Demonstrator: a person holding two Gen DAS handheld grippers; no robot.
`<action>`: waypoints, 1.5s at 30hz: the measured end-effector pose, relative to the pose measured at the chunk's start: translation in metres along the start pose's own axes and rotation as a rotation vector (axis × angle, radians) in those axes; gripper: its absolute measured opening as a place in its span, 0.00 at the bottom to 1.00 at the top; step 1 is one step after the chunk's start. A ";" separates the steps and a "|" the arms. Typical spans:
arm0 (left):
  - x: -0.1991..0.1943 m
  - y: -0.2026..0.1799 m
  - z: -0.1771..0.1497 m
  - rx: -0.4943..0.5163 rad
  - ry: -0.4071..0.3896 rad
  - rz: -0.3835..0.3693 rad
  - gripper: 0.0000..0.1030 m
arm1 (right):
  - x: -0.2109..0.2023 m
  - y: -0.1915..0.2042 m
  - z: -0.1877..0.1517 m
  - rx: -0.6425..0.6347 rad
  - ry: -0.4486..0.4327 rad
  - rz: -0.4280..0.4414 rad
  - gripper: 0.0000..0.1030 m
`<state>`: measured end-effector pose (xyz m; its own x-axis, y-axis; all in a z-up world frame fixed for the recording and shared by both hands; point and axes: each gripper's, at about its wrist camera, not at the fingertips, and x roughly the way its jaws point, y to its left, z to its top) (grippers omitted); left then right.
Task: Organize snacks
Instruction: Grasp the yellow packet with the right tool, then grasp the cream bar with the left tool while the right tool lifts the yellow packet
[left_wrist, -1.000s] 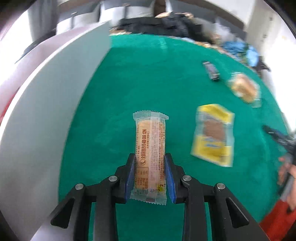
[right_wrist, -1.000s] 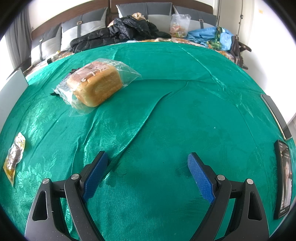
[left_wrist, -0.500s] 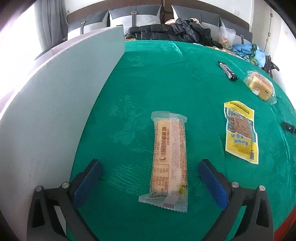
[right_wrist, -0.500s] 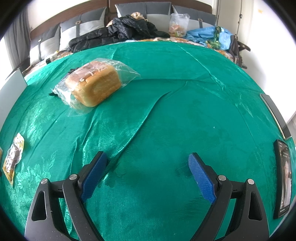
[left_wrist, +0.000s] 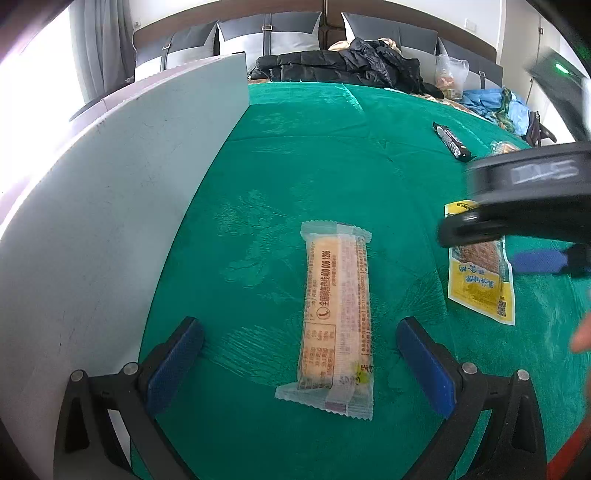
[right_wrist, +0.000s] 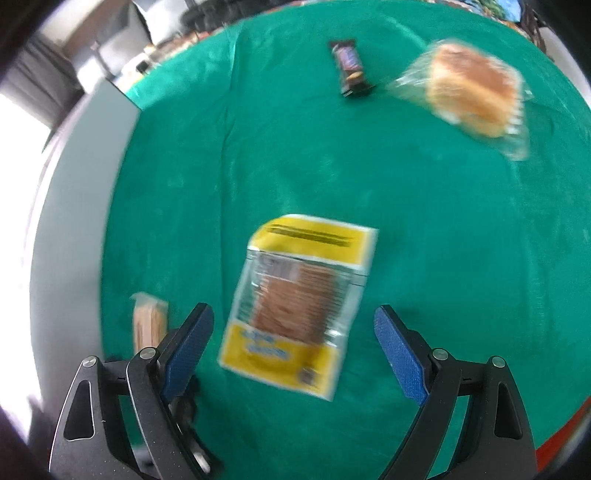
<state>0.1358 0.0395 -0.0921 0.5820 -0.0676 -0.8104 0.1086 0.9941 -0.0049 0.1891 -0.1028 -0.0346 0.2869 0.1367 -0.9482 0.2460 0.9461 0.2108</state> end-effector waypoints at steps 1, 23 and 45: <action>0.000 0.000 0.000 0.000 0.000 -0.001 1.00 | 0.002 0.007 0.000 -0.021 -0.020 -0.041 0.90; -0.002 -0.006 0.009 0.064 0.099 -0.127 1.00 | -0.038 -0.100 -0.037 -0.403 -0.079 -0.015 0.65; -0.036 0.004 0.012 0.039 0.041 -0.267 0.29 | -0.047 -0.120 -0.013 -0.224 0.005 0.064 0.30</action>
<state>0.1250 0.0451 -0.0563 0.4958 -0.3226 -0.8063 0.2853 0.9374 -0.1996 0.1338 -0.2188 -0.0185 0.2902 0.1992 -0.9360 0.0160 0.9769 0.2129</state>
